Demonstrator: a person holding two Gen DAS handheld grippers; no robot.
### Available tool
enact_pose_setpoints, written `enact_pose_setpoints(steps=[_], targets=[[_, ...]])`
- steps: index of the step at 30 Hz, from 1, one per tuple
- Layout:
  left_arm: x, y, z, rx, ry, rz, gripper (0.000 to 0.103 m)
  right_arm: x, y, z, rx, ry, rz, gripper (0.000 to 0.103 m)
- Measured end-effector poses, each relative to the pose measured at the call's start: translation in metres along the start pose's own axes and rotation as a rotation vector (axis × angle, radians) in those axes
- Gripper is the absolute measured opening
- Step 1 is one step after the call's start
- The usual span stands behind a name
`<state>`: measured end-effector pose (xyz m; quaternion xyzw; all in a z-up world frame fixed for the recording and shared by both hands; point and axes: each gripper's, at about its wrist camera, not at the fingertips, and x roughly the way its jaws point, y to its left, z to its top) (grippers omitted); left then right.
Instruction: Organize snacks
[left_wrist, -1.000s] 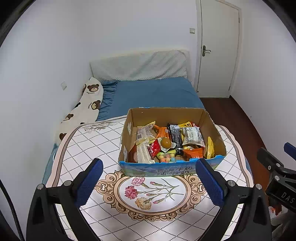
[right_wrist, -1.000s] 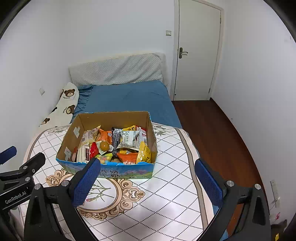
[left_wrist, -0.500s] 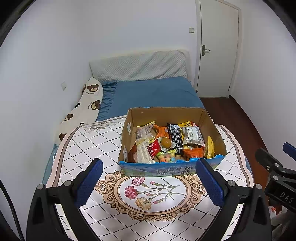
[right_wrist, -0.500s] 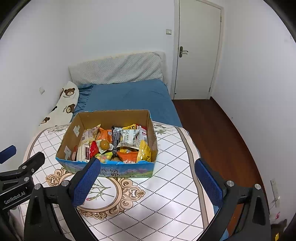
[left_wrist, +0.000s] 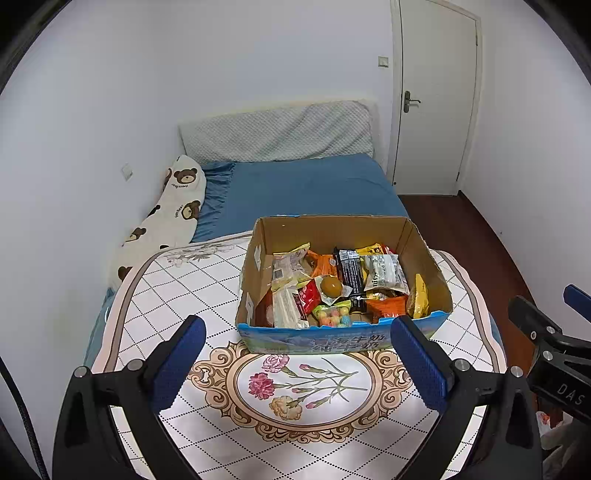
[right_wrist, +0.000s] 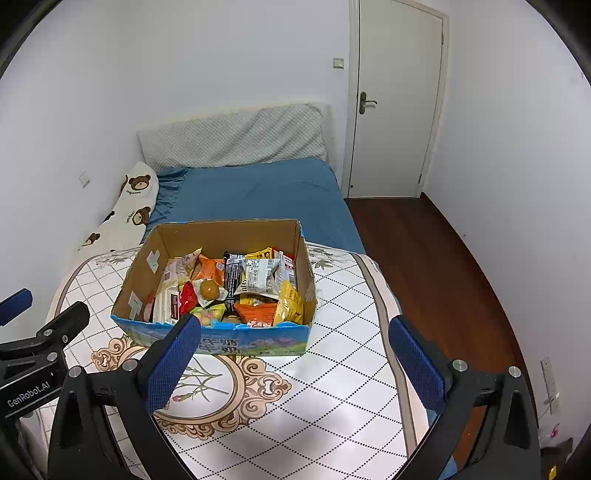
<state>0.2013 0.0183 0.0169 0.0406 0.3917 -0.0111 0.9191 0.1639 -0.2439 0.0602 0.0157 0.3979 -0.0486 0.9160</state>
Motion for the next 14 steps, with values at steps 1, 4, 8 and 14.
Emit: enact_pose_setpoints(steps=[1,4,8,14], targets=[[0.0003,0.0003,-0.0001,0.0,0.0,0.0,0.103,-0.0002,0.0,0.0,0.001,-0.001,0.0,0.103],[0.0,-0.0001,0.0,0.0,-0.002,0.0,0.103,0.0007,-0.0004,0.0002,0.001,-0.002,-0.002,0.103],[0.0019,0.0003,-0.0003,0.001,-0.002,-0.001,0.103,0.0018,-0.0001,-0.0003,-0.001,-0.002,-0.001,0.103],[0.0041,-0.002,-0.0015,0.014,-0.01,0.006,0.103,0.0031,-0.0002,-0.0008,-0.001,-0.006,-0.005,0.103]])
